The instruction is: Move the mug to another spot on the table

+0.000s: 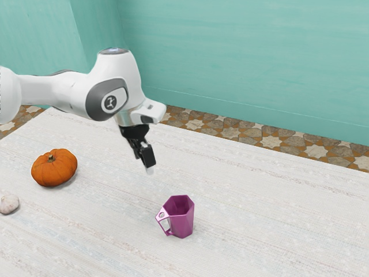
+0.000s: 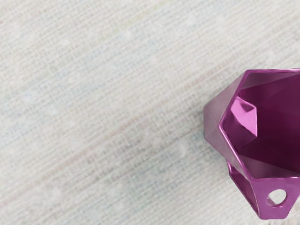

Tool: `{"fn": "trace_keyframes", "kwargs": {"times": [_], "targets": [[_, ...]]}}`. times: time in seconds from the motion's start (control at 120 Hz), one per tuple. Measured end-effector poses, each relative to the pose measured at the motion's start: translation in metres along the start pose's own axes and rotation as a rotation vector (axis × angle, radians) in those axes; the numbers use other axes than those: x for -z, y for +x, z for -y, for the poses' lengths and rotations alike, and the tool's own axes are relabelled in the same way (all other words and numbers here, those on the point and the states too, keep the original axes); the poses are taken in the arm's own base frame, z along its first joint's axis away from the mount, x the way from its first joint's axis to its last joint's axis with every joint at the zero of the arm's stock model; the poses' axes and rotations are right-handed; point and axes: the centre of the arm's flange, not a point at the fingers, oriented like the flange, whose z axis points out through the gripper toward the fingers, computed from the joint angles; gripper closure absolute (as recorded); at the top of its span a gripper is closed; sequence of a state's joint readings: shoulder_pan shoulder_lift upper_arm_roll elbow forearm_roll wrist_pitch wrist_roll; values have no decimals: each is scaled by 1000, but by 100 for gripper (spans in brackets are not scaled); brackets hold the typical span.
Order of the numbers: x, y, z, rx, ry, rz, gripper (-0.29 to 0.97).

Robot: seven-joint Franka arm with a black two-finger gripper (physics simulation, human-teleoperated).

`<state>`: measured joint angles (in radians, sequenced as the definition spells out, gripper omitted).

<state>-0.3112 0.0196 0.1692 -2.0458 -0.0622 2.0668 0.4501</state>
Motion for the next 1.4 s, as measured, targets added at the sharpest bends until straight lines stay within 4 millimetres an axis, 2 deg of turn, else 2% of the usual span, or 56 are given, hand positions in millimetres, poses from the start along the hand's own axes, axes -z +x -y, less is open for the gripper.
{"fn": "trace_keyframes", "kwargs": {"times": [0.133,0.2,0.258,0.383,0.458,0.525,0.742,0.917,1.017,1.167,1.233,1.308,1.4], "targets": [[-39,-14,-48,-148,-26,9,2],[-53,-22,-59,-199,-24,-3,2],[-62,-33,-47,-194,-23,-21,2],[-70,-60,5,-94,-29,-75,2],[-77,-69,15,-64,-40,-97,2],[-83,-67,9,-72,-47,-112,2],[-106,-50,-30,-158,-55,-130,2],[-123,-38,-52,-214,-51,-131,2],[-127,-38,-51,-212,-47,-139,2],[-129,-47,-24,-155,-42,-150,2],[-129,-49,-18,-143,-40,-155,2],[-133,-47,-22,-155,-44,-149,2],[-143,-40,-41,-197,-53,-132,2]]}}
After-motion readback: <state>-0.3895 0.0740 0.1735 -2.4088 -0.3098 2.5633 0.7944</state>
